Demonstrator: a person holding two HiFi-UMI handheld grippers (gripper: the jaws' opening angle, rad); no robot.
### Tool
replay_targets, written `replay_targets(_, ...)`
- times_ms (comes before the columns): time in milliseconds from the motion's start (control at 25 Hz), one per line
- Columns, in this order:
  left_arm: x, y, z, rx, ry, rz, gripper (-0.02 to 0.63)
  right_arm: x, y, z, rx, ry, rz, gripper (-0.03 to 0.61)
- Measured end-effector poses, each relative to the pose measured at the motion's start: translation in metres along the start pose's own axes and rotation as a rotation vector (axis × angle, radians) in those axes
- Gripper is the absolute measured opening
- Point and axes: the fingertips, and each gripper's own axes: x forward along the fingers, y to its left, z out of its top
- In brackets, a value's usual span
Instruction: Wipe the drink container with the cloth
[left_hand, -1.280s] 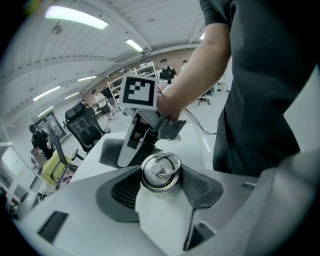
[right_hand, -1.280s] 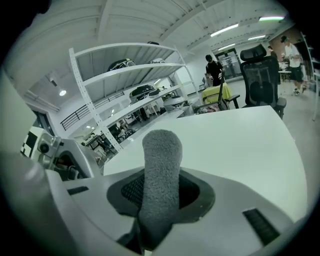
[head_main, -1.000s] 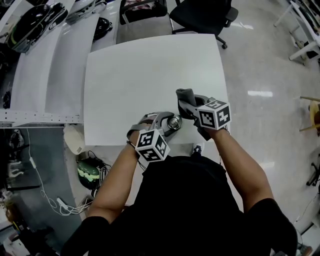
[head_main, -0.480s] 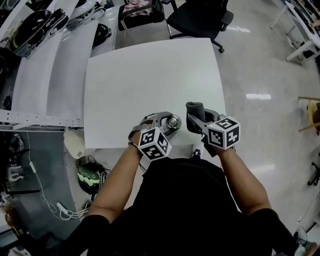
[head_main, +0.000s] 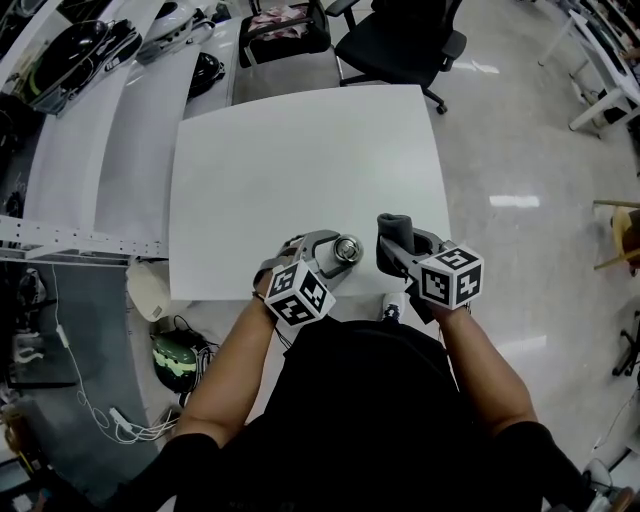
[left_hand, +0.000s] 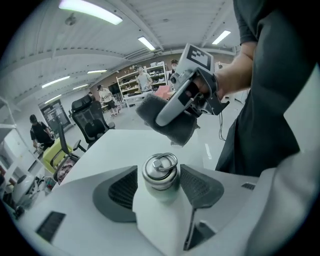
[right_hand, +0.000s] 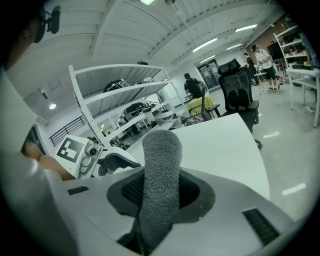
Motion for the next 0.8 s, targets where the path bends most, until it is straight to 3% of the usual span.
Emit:
replay_targets(280,-0.034,0.017,0.009,-0.209,-0.158,0.052,0.259,-0.004,0.016,0.008,-0.021,-0.019,0.011,0.107)
replay_targets(440,-0.047,0.020,0.016,-0.414,-0.270,0.014,0.254,-0.006,0.025,0.009,-0.034,-0.029,0.007,0.107)
replay_targets(600,-0.060,0.024,0.011,-0.592,-0.367,-0.029,0.141,-0.008,0.036,0.006,-0.010,-0.059,-0.001,0.107)
replay_targets(680,-0.065,0.028,0.006,-0.607,-0.374,-0.017,0.069,-0.010,0.039,0.005,-0.005,-0.078,-0.013,0.107)
replay_targets(800,-0.070,0.038,-0.002,-0.603,-0.365,0.007,0.025,-0.013,0.038,0.005,0.017,-0.109,-0.041,0.107)
